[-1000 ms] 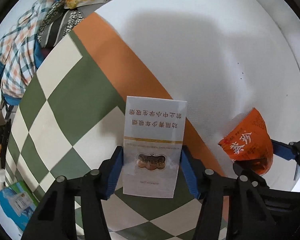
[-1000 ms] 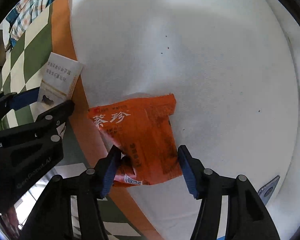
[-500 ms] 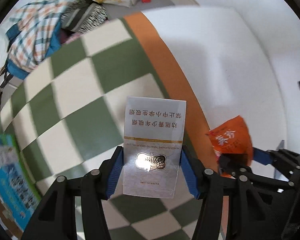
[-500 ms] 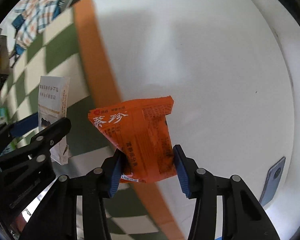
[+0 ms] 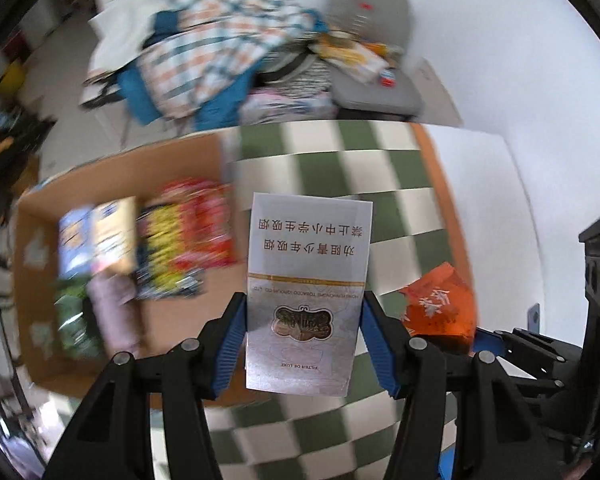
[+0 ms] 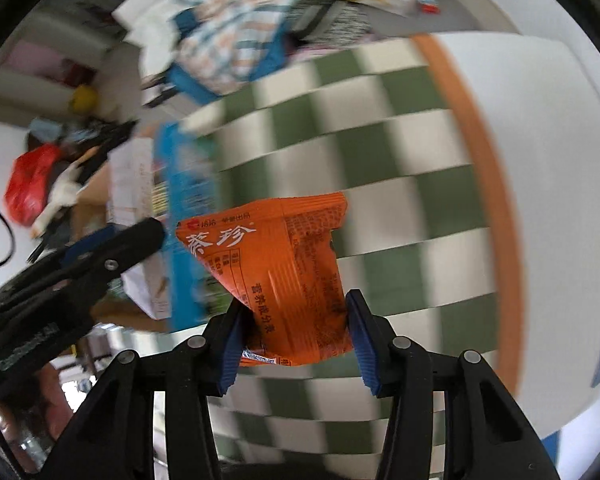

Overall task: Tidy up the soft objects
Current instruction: 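Carry the card box and orange bag into the box and release them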

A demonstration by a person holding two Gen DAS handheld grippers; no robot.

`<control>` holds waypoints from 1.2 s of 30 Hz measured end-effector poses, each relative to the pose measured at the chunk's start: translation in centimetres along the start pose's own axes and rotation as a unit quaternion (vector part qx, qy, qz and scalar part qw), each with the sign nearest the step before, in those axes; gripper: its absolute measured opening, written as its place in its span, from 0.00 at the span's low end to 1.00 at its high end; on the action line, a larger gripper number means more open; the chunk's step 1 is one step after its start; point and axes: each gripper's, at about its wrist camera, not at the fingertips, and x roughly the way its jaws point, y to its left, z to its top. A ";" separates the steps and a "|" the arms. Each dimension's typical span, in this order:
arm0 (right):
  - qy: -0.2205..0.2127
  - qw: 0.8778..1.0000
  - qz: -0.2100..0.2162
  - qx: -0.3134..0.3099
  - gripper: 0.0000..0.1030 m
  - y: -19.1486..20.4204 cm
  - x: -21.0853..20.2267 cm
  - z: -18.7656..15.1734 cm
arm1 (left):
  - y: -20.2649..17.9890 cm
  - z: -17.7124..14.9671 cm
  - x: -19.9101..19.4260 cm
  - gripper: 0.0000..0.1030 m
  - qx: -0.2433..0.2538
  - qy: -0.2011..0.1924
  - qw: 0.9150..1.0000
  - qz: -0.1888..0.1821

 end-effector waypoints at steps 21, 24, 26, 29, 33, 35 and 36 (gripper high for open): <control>0.024 0.999 -0.002 -0.037 0.48 18.4 7.9 -2.5 | 15.3 -0.8 3.7 0.53 -0.145 0.072 0.984 -0.077; 0.021 0.999 -0.014 -0.033 0.49 18.5 8.8 -1.9 | 14.7 -0.6 4.0 0.53 -0.131 0.081 0.986 -0.069; 0.026 0.999 -0.018 -0.031 0.50 18.3 9.6 -1.4 | 14.6 -0.5 4.3 0.53 -0.131 0.089 0.985 -0.068; 0.023 0.999 -0.022 -0.030 0.55 18.0 10.0 -1.0 | 14.5 -0.5 4.5 0.54 -0.133 0.097 0.984 -0.068; 0.013 0.999 -0.026 -0.034 0.68 18.0 9.5 -1.0 | 14.6 -0.7 4.0 0.74 -0.129 0.089 0.985 -0.069; 0.011 0.999 -0.031 -0.034 0.69 17.9 9.3 -1.0 | 14.6 -0.8 3.6 0.85 -0.127 0.086 0.986 -0.062; 0.011 0.999 -0.036 -0.036 0.70 17.9 9.2 -1.0 | 14.7 -0.9 3.4 0.86 -0.126 0.084 0.987 -0.057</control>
